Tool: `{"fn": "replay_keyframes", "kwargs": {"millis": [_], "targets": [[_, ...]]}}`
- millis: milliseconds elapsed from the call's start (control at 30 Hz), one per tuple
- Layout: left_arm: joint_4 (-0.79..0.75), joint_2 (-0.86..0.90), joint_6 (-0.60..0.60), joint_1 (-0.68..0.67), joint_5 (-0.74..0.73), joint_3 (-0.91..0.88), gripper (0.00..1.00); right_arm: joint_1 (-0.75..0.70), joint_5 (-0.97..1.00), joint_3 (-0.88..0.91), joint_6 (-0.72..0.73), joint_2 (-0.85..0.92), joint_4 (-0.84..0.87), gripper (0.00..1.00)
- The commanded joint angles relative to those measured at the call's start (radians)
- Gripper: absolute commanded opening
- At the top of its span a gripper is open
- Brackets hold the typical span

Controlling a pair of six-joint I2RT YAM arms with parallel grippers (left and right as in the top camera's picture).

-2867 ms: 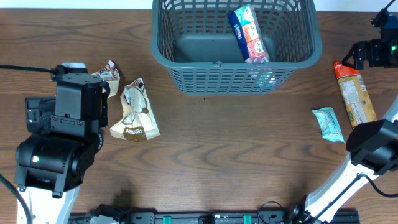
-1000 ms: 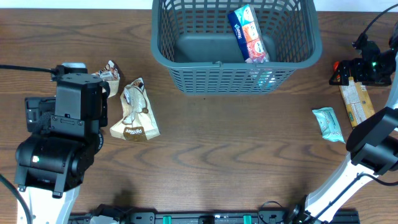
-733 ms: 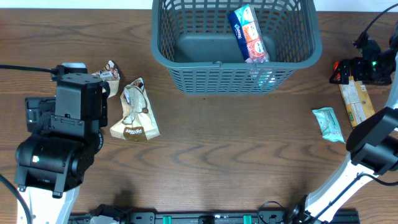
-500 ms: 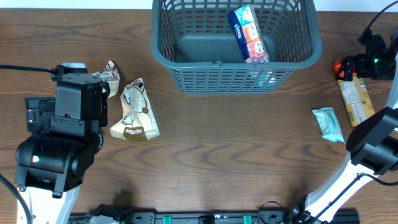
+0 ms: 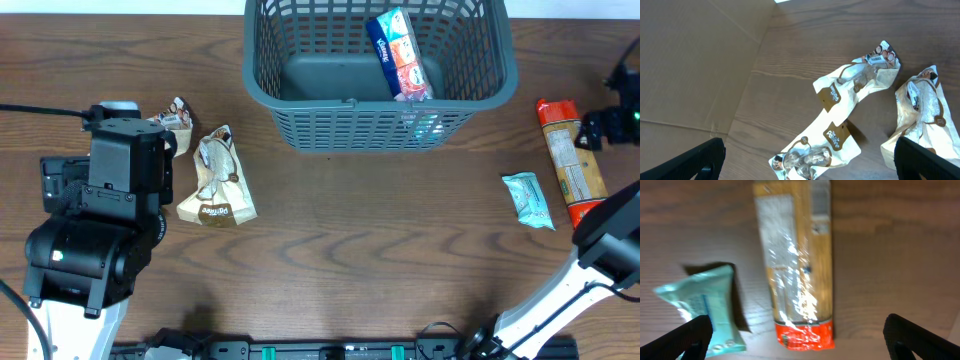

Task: Pack container
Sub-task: 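Lower the right gripper and grasp the pasta packet's top end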

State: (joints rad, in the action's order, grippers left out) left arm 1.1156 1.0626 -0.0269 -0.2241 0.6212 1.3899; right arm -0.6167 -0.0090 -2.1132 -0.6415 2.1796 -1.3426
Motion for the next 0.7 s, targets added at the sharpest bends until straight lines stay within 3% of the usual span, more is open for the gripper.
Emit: {"fn": "replay_keyframes", "kwargs": {"millis": [0,300,667], "targets": [[0.002,0.002,0.004,0.006,0.016,0.015,0.99,-0.020,0.004,0.029,-0.018,0.040,0.005,0.99],[0.002,0.002,0.004,0.006,0.016,0.015,0.99,-0.010,0.013,0.202,-0.018,0.096,0.080,0.99],[0.002,0.002,0.004,0.006,0.016,0.015,0.99,-0.012,0.066,0.255,-0.007,0.170,0.132,0.99]]}}
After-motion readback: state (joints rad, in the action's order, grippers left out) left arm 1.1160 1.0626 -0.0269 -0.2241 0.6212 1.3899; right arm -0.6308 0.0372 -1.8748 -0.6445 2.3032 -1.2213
